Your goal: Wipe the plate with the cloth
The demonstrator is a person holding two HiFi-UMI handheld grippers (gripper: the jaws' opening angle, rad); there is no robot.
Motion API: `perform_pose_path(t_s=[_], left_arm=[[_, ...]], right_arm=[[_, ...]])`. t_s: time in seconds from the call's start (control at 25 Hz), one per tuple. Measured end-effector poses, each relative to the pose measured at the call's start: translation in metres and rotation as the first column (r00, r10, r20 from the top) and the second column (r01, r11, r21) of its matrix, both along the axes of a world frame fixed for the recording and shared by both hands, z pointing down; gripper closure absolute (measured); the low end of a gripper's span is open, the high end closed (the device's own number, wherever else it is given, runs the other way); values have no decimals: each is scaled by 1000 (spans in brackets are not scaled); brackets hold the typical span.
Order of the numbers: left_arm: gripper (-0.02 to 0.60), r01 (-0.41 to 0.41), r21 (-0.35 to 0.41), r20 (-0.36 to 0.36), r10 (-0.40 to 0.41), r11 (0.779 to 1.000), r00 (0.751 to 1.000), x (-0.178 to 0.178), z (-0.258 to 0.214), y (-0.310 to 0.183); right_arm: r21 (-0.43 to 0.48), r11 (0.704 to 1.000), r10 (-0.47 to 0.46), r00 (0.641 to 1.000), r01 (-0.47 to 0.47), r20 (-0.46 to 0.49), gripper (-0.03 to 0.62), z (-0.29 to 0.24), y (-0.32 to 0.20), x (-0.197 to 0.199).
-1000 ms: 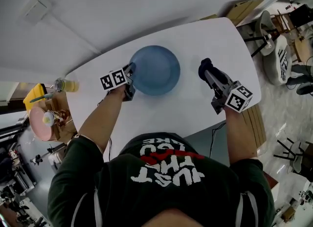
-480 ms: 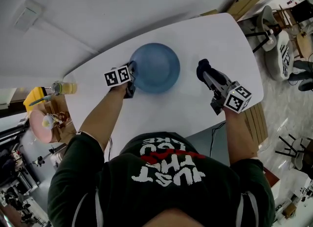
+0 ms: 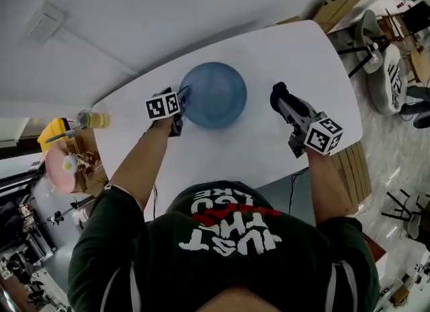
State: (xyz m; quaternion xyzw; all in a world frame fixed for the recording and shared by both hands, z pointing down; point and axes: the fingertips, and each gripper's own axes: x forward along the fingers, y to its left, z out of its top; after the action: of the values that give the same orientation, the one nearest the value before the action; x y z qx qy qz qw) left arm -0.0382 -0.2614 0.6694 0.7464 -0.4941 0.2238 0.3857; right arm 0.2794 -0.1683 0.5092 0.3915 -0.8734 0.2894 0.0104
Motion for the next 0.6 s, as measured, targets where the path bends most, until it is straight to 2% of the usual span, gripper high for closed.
perform_pose_path(t_s=[0.12, 0.24, 0.4, 0.6], left_arm=[[281, 19, 96, -29, -16, 995, 999, -4, -38, 12], [282, -24, 208, -76, 40, 978, 996, 0, -92, 33], [295, -111, 353, -138, 169, 929, 976, 12, -164, 68], [420, -234, 473, -123, 327, 849, 937, 9, -217, 114]], right_arm=[[6, 1000, 14, 1000, -14, -9, 542, -7, -2, 16], [28, 1000, 7, 1000, -6, -26, 542, -18, -5, 23], [62, 998, -12, 995, 18, -102, 542, -30, 1, 16], [90, 995, 64, 987, -51, -145, 542, -43, 30, -12]])
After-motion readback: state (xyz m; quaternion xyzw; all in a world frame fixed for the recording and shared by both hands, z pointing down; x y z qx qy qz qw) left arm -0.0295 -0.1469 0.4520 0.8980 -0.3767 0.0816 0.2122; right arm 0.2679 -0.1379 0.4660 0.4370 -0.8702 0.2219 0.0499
